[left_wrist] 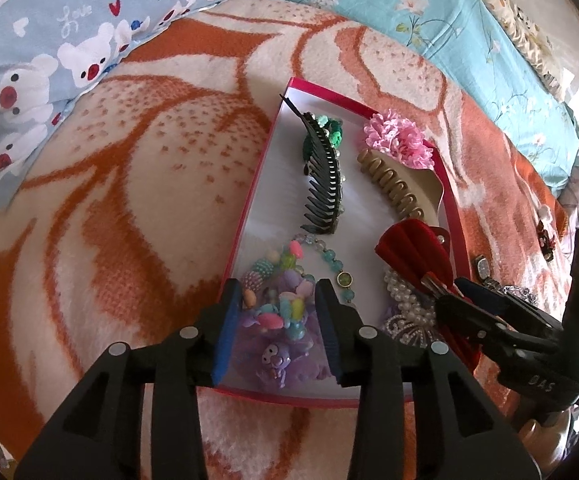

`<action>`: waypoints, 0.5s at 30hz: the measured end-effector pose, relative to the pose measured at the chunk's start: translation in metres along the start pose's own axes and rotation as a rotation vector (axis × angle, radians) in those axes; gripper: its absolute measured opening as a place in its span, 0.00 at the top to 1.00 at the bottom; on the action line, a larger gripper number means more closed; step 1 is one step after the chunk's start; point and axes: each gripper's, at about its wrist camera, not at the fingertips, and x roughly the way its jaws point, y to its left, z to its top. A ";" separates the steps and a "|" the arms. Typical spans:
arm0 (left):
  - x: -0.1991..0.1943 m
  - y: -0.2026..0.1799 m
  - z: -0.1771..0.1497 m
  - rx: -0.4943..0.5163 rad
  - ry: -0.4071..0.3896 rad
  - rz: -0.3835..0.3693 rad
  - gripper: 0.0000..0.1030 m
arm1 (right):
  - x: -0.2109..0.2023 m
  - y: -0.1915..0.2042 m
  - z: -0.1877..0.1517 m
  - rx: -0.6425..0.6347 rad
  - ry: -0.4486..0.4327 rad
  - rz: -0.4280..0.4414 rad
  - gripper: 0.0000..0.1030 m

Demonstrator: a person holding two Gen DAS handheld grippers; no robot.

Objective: Organize jewelry

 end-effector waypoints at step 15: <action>-0.020 -0.007 -0.009 -0.007 -0.033 -0.010 0.51 | -0.042 -0.002 -0.013 0.033 -0.075 0.019 0.28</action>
